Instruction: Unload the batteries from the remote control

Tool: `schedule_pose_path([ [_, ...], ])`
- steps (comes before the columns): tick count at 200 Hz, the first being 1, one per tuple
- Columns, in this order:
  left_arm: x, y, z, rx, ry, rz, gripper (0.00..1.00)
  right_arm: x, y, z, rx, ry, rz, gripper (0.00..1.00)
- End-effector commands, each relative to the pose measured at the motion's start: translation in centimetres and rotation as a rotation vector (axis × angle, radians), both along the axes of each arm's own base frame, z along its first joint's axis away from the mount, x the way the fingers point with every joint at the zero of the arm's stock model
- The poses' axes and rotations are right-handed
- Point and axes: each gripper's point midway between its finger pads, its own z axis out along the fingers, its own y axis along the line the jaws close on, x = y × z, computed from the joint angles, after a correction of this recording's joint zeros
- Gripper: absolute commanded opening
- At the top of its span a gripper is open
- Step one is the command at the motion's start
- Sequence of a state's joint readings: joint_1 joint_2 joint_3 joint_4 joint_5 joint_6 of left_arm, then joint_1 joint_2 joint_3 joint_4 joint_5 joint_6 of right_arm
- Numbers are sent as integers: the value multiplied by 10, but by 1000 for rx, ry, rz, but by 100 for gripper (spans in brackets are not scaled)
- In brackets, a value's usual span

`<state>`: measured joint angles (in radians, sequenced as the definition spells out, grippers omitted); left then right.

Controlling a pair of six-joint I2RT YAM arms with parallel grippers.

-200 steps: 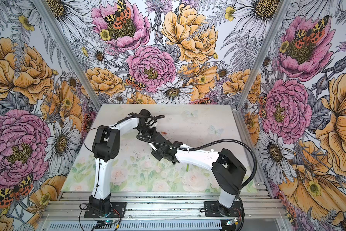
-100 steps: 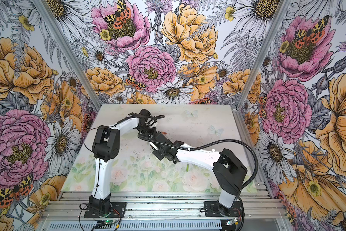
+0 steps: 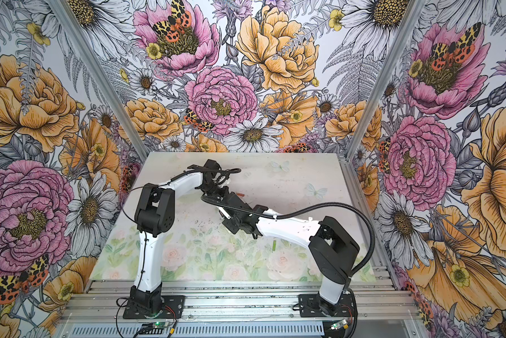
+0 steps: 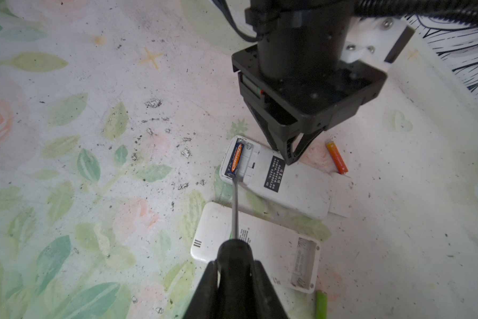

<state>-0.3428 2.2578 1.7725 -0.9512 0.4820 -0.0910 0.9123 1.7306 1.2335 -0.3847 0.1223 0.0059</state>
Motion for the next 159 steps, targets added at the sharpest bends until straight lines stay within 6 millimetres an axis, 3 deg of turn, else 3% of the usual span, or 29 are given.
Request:
schedule_pose_path([
  [1, -10, -1, 1, -12, 26, -7, 24, -1, 16, 10, 77, 35, 50, 0],
  [30, -13, -3, 1, -22, 30, -10, 24, 2, 22, 1, 134, 71, 40, 0],
  [58, -17, -2, -1, -34, 38, 0, 24, 6, 31, 9, 249, 82, 12, 0],
  [80, -18, -1, -2, -45, 43, 13, 24, 6, 34, 2, 330, 100, -28, 0],
  [111, -20, 1, -1, -48, 43, 21, 23, 6, 25, -13, 430, 104, -129, 0],
  [133, -22, 5, -3, -51, 55, 32, 23, 10, 17, -28, 384, 99, -192, 0],
  [159, -17, 11, 3, -54, 45, 53, 23, 16, 6, -21, 363, 43, -239, 0],
])
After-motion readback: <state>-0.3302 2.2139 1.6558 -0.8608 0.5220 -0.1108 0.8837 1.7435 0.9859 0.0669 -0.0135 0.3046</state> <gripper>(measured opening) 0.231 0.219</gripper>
